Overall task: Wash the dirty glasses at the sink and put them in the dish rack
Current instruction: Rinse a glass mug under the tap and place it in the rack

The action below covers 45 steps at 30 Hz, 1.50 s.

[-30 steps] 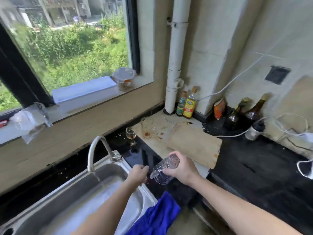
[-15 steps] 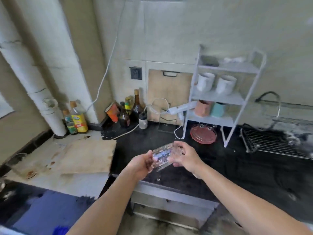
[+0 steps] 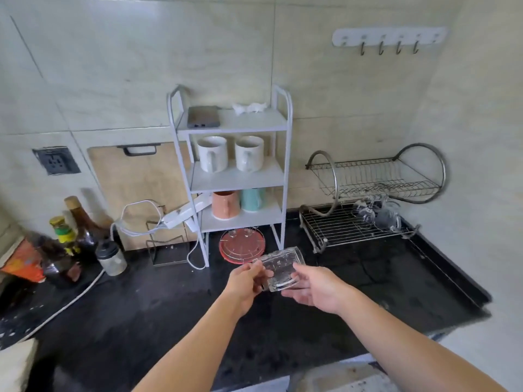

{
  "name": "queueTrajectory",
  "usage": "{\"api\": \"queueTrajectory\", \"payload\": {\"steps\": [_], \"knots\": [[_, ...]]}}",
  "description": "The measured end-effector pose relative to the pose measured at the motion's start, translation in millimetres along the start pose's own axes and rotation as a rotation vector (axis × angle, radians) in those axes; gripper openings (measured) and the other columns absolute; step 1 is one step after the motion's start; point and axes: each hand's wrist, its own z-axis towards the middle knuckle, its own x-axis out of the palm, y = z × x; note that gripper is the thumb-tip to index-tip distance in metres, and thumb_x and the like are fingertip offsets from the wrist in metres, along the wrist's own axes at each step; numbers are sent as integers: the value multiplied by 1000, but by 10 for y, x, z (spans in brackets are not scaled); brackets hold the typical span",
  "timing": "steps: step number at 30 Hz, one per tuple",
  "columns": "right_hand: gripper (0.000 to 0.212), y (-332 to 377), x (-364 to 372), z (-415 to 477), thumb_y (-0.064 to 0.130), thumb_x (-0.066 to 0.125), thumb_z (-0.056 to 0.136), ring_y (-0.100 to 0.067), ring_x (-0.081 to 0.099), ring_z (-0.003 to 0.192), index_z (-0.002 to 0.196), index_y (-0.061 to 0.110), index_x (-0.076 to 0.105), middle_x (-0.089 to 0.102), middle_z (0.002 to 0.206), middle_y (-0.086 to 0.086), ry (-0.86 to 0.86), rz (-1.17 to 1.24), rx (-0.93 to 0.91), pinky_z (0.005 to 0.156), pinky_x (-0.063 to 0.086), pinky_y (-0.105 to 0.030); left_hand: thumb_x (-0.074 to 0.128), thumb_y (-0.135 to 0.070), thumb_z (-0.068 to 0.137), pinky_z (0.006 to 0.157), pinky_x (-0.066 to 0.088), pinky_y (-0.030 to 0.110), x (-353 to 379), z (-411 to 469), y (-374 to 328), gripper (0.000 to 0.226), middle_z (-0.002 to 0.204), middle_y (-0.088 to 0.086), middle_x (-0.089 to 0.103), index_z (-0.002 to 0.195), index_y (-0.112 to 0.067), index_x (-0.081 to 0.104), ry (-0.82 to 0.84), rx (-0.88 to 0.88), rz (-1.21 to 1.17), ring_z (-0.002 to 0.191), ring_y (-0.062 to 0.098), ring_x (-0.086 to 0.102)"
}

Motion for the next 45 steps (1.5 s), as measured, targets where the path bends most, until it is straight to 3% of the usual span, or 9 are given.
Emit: {"api": "queueTrajectory", "payload": {"steps": [7,16,20,24,28,30,35,39,45], "knots": [[19,507,-855,487,17,58,97,-32,70,70,90,-1,61,69,93,-22,-424,-45,-146,51,58,-32,57,-23,93,61,42,26,797,855,-163,14,80,3,61,85,-13,63,101,89,765,68,18,57],[23,1127,-2189,1266,18,53,99,-19,53,59,83,2,60,52,69,-7,-612,-223,-285,57,51,-35,49,-18,94,79,51,35,2100,1400,-651,19,95,-1,62,103,-14,65,162,849,1213,85,16,57],[25,1404,-2564,1895,22,54,99,-26,55,65,88,2,63,54,68,-8,-542,-292,-288,62,52,-40,51,-17,90,82,52,39,2544,1831,-860,21,106,5,60,103,-9,65,-106,1155,1244,93,21,57],[30,1652,-2745,2485,25,53,97,-38,67,93,71,13,61,64,81,-13,-465,-461,-304,76,53,-46,37,-31,98,92,46,37,2784,2120,-986,51,122,11,54,140,-3,37,-379,896,1269,108,23,52],[14,1838,-2773,2976,19,46,100,-27,49,125,97,22,60,57,122,-17,-407,-644,-280,105,34,-34,32,-38,101,58,41,33,2915,2255,-840,43,89,4,63,131,-7,37,-423,561,1200,72,24,58],[34,1906,-2761,3178,27,36,104,-30,50,119,111,5,61,58,125,-20,-440,-728,-298,96,33,-34,34,-34,102,52,31,32,2956,2289,-789,27,73,0,55,109,-8,41,-470,554,1190,60,23,51],[56,1964,-2763,3522,34,35,100,-39,60,96,93,-11,68,66,103,-27,-436,-747,-468,76,40,-39,38,-28,101,52,35,35,2998,2349,-754,15,66,-2,51,96,-14,37,-537,573,1136,58,25,51],[108,1877,-2817,3617,82,1,79,-26,51,78,82,-4,66,58,85,-15,-438,-745,-541,66,31,-33,38,-27,101,50,37,35,3001,2367,-723,14,64,-1,52,94,-16,35,-549,609,1107,57,26,54],[40,1981,-2748,3407,24,44,99,-39,60,95,89,-9,62,63,100,-27,-442,-866,-444,75,39,-38,38,-33,100,51,44,37,2950,2385,-692,21,66,1,58,97,-13,41,-524,612,1092,56,21,56]]}}
